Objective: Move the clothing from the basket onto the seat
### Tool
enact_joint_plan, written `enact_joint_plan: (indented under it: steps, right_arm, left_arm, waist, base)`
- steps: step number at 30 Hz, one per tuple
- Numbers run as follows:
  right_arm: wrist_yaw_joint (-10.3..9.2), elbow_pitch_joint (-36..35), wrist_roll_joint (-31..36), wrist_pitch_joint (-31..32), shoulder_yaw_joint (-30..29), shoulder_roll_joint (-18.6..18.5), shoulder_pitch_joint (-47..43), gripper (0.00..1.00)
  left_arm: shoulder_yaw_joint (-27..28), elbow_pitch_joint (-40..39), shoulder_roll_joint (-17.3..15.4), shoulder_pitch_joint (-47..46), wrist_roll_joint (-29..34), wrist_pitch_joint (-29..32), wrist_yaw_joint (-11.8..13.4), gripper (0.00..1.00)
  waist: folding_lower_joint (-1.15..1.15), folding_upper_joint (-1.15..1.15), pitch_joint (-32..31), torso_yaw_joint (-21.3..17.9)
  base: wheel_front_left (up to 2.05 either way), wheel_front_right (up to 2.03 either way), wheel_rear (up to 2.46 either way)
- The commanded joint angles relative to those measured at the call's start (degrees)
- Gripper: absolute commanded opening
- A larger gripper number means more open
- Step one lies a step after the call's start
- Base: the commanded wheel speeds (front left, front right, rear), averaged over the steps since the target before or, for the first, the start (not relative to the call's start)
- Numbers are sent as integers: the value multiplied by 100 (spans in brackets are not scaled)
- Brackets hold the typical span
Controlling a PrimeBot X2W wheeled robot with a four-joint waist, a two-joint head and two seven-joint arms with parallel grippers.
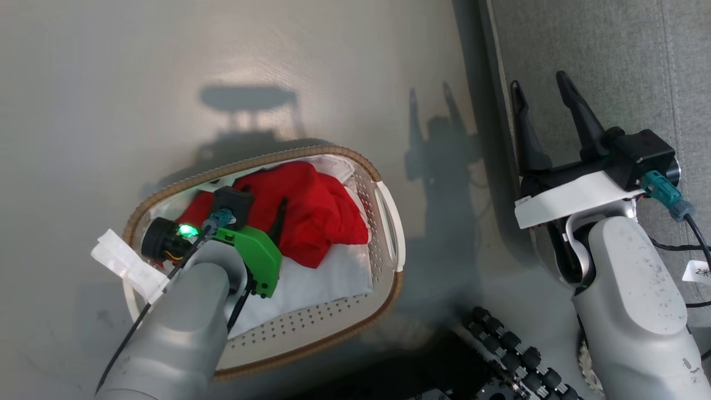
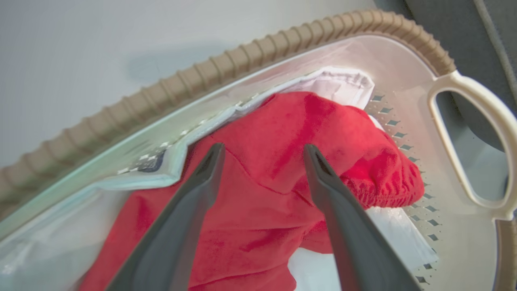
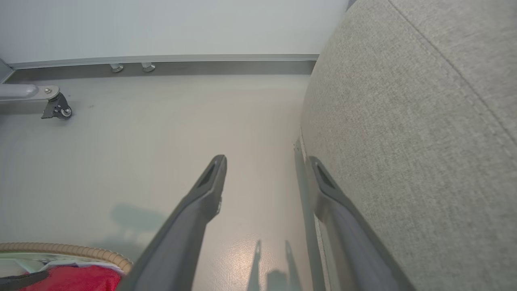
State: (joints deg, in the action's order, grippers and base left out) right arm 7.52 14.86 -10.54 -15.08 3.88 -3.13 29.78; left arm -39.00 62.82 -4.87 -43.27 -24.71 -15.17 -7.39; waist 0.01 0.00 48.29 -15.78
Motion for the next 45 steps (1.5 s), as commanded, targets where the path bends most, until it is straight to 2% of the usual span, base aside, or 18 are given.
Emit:
enact_joint_plan:
  steps: [1, 16, 17, 19, 29, 38, 45]
  right_arm:
    - [-6, -41, 11, -12, -37, 6, 48, 100]
    - [-6, -125, 55, -11, -153, 18, -41, 100]
    - [-6, -125, 52, -11, -157, 18, -33, 100]
    - [-6, -121, 49, -11, -157, 19, -14, 100]
    - [-6, -19, -88, -11, -97, 14, 95, 100]
    - [-6, 210, -55, -11, -51, 13, -72, 100]
    - [-6, 446, 19, -11, -63, 9, -404, 100]
  left_arm:
    - [-26, 79, -79, -182, 79, 4, -16, 100]
    - [-450, 965, 72, -572, 501, 104, 79, 99]
    - [-480, 982, 80, -582, 517, 114, 75, 69]
    - [-539, 1021, 91, -610, 560, 132, 87, 0]
    - [-547, 1082, 70, -434, 368, 50, 30, 0]
    - [-664, 931, 136, 158, 157, -4, -14, 0]
    - [-809, 425, 176, 802, -117, -3, -14, 0]
  waist:
    - [-1, 0, 375, -225]
    - [-1, 0, 572, -138]
    - [-1, 0, 575, -133]
    - [-1, 0, 577, -124]
    - [-1, 0, 304, -200]
    - [-1, 0, -725, -43]
    - [-1, 0, -1714, 202]
  base:
    - [0, 0, 0]
    - [0, 0, 0]
    - [0, 0, 0]
    - [0, 0, 0]
    - [0, 0, 0]
    - [0, 0, 0]
    - [0, 0, 0]
